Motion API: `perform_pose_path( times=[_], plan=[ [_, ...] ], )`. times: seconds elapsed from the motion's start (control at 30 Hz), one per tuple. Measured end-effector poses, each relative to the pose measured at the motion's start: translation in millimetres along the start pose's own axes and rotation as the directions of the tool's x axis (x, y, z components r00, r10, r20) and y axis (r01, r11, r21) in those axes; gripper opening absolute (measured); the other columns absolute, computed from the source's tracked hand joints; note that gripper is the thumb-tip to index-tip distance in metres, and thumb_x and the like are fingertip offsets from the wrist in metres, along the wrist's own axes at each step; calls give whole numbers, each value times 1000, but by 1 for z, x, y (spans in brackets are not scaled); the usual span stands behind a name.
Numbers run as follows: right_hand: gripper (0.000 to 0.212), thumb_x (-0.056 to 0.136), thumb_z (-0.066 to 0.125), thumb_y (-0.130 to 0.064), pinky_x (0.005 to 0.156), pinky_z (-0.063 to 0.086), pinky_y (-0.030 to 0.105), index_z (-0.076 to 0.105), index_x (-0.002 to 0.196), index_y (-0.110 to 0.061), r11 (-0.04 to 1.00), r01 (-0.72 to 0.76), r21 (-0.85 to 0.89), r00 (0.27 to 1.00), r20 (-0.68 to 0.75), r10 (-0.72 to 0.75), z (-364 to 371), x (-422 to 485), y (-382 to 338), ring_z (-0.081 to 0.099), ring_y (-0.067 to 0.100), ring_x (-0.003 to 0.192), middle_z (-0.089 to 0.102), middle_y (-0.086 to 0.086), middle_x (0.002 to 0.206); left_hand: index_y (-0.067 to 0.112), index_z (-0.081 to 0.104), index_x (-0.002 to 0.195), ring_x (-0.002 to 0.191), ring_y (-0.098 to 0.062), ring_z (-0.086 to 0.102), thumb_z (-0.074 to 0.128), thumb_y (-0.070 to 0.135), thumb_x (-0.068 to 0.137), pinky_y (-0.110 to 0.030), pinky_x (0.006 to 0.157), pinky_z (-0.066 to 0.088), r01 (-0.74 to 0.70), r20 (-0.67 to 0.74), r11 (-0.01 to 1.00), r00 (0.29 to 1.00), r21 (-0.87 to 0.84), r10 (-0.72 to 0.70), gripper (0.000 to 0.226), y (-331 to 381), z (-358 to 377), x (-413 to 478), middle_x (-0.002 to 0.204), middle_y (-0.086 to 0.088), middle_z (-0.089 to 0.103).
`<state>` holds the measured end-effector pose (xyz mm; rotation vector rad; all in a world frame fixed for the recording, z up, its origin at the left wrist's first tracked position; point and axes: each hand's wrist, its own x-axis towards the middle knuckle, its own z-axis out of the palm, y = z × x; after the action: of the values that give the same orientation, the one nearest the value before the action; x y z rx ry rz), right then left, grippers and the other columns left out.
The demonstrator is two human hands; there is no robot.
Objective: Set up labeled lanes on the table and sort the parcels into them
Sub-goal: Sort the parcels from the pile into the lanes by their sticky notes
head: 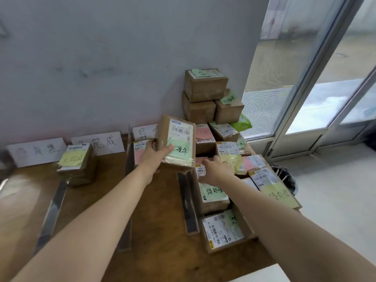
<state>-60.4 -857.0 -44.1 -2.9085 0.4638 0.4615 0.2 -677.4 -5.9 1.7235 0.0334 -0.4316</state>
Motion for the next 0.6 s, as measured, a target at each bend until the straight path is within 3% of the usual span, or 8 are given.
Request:
perform_pose_path(
  times=[0.13,0.4,0.6],
  plan=[
    [65,81,69,-48,71,46,40,41,136,-26,997,-74,-12,997,-11,74,9,-4,-11,45,36,123,33,9,142,30,32,141,95,-13,56,64,35,88,-45,96,41,-6,38,1000,999,4,5,62,-4,-13,-4,125,0,58],
    [72,78,72,-46,86,51,46,37,138,-26,969,-235,73,972,18,234,17,-5,-25,52,38,114,27,13,142,30,33,138,112,-22,56,66,36,86,-54,102,40,25,99,1000,995,8,-26,62,-18,-27,5,129,-1,57],
    [62,73,74,-45,83,52,45,44,124,-25,949,-229,215,961,-104,256,9,-5,-24,55,36,103,34,9,124,28,31,142,108,-21,55,65,36,86,-50,99,41,12,143,1000,990,25,-16,66,-20,-26,10,130,-2,56]
  ],
)
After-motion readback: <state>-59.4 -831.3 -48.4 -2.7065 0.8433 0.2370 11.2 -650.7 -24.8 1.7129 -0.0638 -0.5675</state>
